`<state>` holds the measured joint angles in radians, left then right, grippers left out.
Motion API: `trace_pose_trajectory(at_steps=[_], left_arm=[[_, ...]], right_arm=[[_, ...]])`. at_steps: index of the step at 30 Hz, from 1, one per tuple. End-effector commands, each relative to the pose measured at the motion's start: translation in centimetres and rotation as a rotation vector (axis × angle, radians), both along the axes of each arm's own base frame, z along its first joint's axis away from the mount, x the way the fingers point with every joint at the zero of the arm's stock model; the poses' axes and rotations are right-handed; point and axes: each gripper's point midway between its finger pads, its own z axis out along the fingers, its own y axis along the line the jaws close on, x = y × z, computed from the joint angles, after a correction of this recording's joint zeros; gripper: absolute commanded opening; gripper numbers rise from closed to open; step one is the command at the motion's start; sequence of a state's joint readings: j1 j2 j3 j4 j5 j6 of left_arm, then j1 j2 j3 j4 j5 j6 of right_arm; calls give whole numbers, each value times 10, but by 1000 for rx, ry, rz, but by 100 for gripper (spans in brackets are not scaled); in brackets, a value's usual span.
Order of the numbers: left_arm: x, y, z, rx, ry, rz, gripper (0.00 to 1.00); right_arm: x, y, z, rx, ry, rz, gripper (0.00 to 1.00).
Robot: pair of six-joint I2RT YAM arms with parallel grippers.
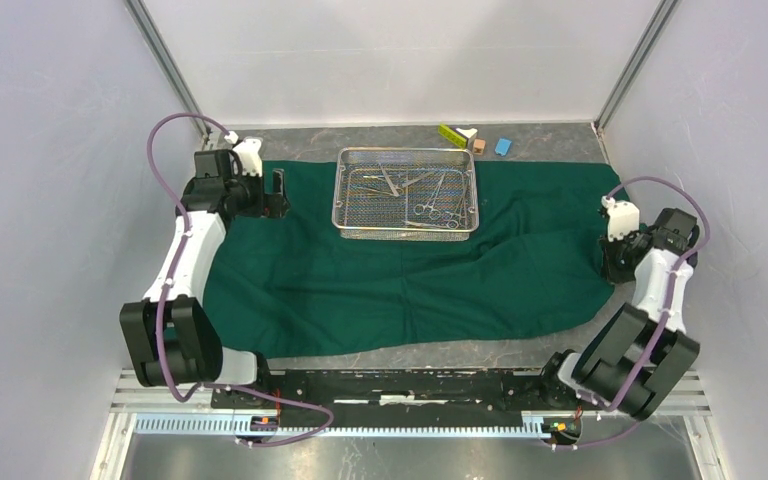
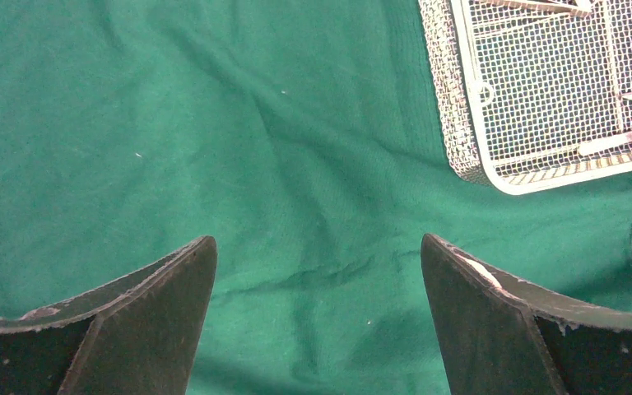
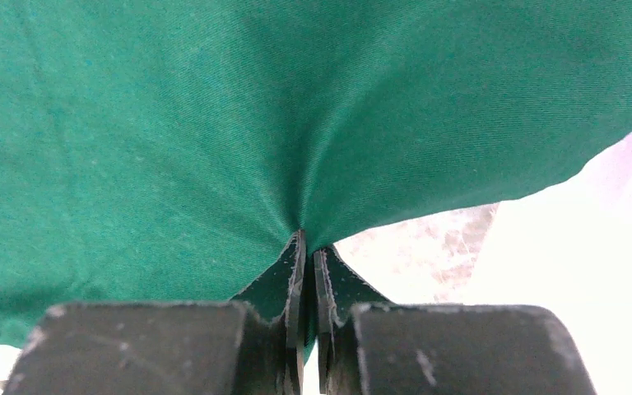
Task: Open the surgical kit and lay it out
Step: Smooth out the surgical kit at the center of the board.
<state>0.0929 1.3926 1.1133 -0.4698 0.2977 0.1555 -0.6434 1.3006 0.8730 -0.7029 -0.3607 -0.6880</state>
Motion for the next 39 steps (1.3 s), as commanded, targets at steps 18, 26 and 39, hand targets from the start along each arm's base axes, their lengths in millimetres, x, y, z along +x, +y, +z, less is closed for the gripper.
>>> trace_pose_trajectory(at_steps=[18, 26, 39], left_arm=[[-40, 1, 25, 205, -54, -205, 100], [-59, -4, 12, 245, 11, -322, 100], [-186, -21, -37, 405, 138, -858, 100]], right_arm=[[-100, -39, 5, -372, 305, 100, 24], [-115, -45, 14, -436, 376, 138, 47], [-122, -23, 8, -343, 410, 313, 77]])
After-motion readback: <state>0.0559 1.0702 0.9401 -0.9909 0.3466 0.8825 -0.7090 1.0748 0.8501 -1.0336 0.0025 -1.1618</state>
